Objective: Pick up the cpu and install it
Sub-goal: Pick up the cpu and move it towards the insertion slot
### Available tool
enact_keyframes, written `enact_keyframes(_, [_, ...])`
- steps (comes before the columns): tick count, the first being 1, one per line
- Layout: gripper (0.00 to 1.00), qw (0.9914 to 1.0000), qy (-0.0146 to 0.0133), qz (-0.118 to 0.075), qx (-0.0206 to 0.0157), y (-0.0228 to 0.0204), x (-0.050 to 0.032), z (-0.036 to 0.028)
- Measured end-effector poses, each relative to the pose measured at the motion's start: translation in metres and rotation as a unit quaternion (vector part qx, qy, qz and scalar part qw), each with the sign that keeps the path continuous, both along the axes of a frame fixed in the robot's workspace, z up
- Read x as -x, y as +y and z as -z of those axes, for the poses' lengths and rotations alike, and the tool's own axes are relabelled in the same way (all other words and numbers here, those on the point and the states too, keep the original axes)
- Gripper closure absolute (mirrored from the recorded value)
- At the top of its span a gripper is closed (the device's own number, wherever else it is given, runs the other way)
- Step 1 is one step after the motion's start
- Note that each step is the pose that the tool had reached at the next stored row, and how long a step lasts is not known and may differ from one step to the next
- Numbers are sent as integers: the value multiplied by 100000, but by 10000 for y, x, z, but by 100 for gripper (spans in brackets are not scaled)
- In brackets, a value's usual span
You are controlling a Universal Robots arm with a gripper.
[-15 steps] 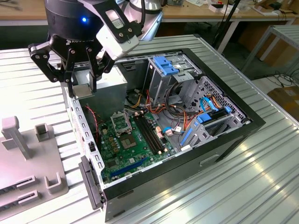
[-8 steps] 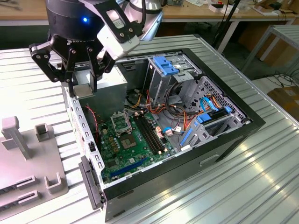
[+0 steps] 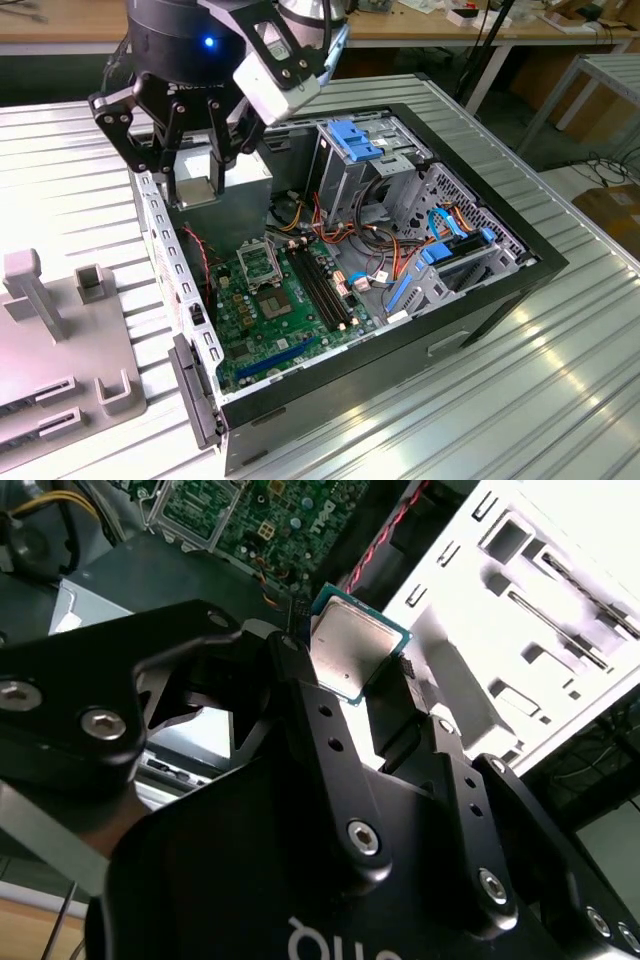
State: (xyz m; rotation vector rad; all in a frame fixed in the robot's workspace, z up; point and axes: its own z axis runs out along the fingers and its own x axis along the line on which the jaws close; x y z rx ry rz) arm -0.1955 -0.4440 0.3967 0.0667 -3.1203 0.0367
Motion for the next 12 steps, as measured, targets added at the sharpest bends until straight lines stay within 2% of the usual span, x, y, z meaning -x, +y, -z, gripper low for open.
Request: enact_keyframes(12, [53, 100000, 0, -9, 66, -9, -294, 15])
